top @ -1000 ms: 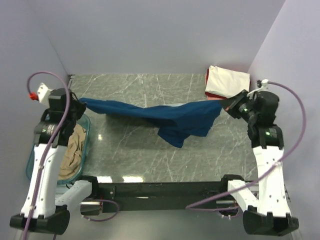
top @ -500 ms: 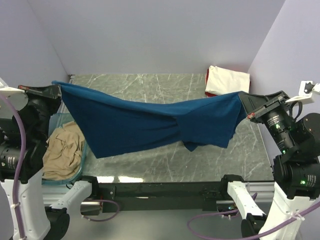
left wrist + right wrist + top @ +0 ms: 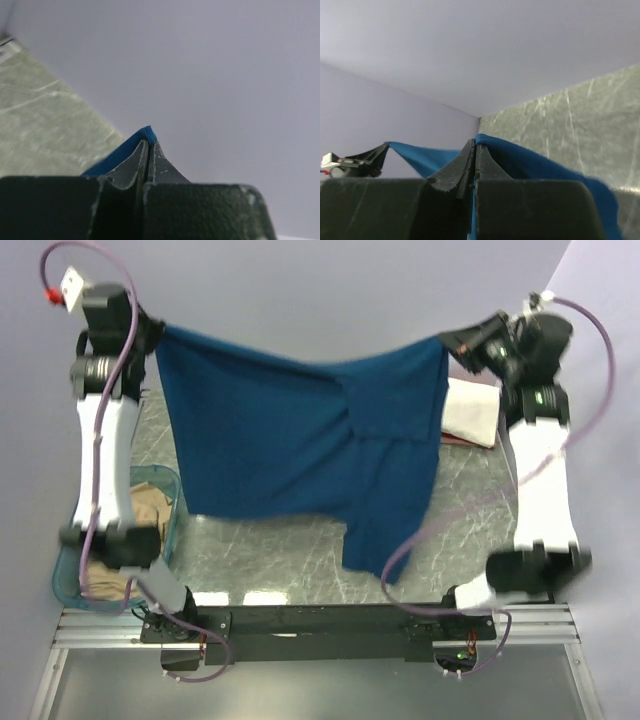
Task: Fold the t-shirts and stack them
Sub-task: Flatten out the tshirt
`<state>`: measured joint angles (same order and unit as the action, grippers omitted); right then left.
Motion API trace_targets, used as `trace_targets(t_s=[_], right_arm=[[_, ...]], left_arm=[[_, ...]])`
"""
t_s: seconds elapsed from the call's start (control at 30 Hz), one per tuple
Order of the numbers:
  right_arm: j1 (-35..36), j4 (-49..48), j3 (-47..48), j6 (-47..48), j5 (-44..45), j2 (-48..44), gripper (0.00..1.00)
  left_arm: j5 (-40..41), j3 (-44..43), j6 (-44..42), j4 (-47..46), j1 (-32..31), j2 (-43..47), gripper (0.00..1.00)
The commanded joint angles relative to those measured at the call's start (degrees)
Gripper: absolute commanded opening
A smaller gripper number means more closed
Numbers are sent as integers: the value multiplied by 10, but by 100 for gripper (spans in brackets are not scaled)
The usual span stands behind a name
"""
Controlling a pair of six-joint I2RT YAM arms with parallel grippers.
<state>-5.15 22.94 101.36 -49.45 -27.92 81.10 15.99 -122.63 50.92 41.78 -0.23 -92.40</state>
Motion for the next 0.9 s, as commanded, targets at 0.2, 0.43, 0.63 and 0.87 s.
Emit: trace_targets(t_s=[0.2,0.43,0.63,0.87], right_arm=[[-8,-54,372,-78,-65,210,0],[-13,-98,89,-51,-74,101,0],[-14,-112,-187,-7,-48,51,0],[-14,-160,-446,38,16,79,0]], left_arm=[[-164,-120,1,-129,109,-64,0],[-201,151,-4,-159,116,48,0],[-211,472,23,-212,103,152,0],[-162,715,59,-232,56,183,0]])
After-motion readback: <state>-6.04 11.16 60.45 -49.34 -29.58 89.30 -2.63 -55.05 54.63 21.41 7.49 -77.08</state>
